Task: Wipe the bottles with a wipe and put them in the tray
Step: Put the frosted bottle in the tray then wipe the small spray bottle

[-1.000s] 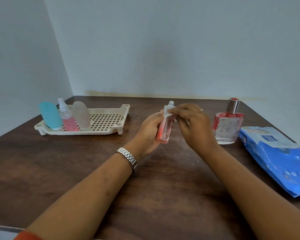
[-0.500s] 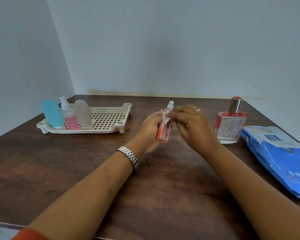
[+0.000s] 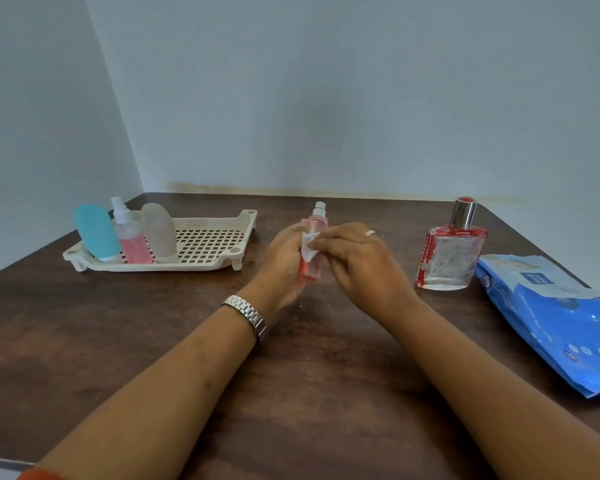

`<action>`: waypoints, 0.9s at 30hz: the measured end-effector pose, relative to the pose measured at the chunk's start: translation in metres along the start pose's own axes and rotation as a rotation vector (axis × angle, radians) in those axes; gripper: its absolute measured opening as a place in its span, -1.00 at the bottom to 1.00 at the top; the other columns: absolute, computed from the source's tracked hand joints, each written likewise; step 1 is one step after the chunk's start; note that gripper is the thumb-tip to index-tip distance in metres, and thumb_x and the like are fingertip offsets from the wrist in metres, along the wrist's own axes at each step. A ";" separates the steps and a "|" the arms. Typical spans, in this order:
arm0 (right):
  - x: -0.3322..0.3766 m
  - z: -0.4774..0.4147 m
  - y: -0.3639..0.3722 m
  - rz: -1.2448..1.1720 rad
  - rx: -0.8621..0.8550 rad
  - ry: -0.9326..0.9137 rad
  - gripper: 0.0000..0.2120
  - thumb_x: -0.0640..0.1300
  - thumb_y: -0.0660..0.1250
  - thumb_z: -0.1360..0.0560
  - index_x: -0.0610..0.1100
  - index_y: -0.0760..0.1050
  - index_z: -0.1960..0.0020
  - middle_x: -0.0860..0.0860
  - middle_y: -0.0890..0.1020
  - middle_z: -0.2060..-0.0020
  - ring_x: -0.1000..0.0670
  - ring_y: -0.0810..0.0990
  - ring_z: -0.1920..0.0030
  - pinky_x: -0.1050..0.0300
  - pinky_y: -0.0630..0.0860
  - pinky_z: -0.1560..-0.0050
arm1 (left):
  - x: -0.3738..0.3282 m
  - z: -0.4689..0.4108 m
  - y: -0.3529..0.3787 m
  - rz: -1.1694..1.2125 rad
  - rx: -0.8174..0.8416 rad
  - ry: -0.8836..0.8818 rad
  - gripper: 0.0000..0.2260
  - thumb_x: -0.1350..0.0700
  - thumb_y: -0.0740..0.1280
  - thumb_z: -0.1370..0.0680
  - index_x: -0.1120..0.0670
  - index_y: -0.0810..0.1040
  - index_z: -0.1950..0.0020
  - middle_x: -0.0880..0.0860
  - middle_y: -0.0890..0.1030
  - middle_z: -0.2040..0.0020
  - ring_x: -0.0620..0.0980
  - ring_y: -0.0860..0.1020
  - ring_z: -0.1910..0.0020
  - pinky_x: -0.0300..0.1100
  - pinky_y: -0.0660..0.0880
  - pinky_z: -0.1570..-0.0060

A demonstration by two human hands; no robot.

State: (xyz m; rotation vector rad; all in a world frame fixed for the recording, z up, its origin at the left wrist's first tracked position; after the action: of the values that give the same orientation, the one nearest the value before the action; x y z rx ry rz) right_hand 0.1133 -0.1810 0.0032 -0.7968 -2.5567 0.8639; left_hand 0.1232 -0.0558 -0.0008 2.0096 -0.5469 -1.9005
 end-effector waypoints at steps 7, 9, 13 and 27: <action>-0.016 0.001 -0.006 0.002 -0.085 0.161 -0.73 -0.33 0.30 -0.48 -0.19 0.57 -0.15 -0.08 0.63 -0.07 -0.01 0.55 -0.11 0.25 0.40 -0.15 | 0.008 0.005 0.008 -0.171 0.036 0.029 -0.79 0.16 0.11 -0.65 0.20 0.51 -0.11 0.07 0.56 0.19 -0.09 0.52 0.29 -0.28 0.46 0.35; -0.005 0.001 -0.001 -0.013 -0.051 0.097 -0.75 -0.30 0.30 -0.48 -0.18 0.59 -0.13 -0.06 0.64 -0.05 0.00 0.55 -0.08 0.19 0.47 -0.12 | 0.002 0.002 0.005 -0.072 -0.007 0.037 -0.80 0.17 0.12 -0.64 0.20 0.52 -0.03 0.08 0.56 0.19 -0.08 0.52 0.30 -0.25 0.46 0.33; 0.021 0.002 0.012 -0.035 0.044 -0.076 -0.79 -0.28 0.30 -0.46 -0.16 0.63 -0.04 -0.02 0.65 0.05 0.01 0.57 0.04 0.16 0.54 -0.01 | -0.013 -0.005 -0.009 0.001 -0.184 0.089 -0.79 0.11 0.09 -0.66 0.15 0.48 -0.09 0.12 0.65 0.10 -0.01 0.55 0.15 -0.16 0.47 0.14; -0.013 0.000 0.003 -0.195 -0.155 0.194 -0.79 -0.34 0.35 -0.46 -0.12 0.61 -0.03 0.04 0.65 0.04 0.25 0.52 0.06 0.42 0.48 0.02 | 0.004 -0.006 -0.001 -0.050 -0.030 -0.014 -0.68 0.05 0.07 -0.66 0.22 0.48 -0.22 0.10 0.56 0.18 -0.05 0.50 0.30 -0.21 0.44 0.31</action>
State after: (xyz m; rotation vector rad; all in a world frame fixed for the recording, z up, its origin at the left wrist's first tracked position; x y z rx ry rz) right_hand 0.1248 -0.1870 -0.0001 -0.6258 -2.4979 0.5078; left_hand 0.1297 -0.0568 -0.0046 2.0105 -0.4734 -1.9416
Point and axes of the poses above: each hand's wrist, its own z-axis away from the middle knuckle, its own y-axis out of the palm, x = y × z, the point moved 1 cm from there along -z, towards the middle knuckle
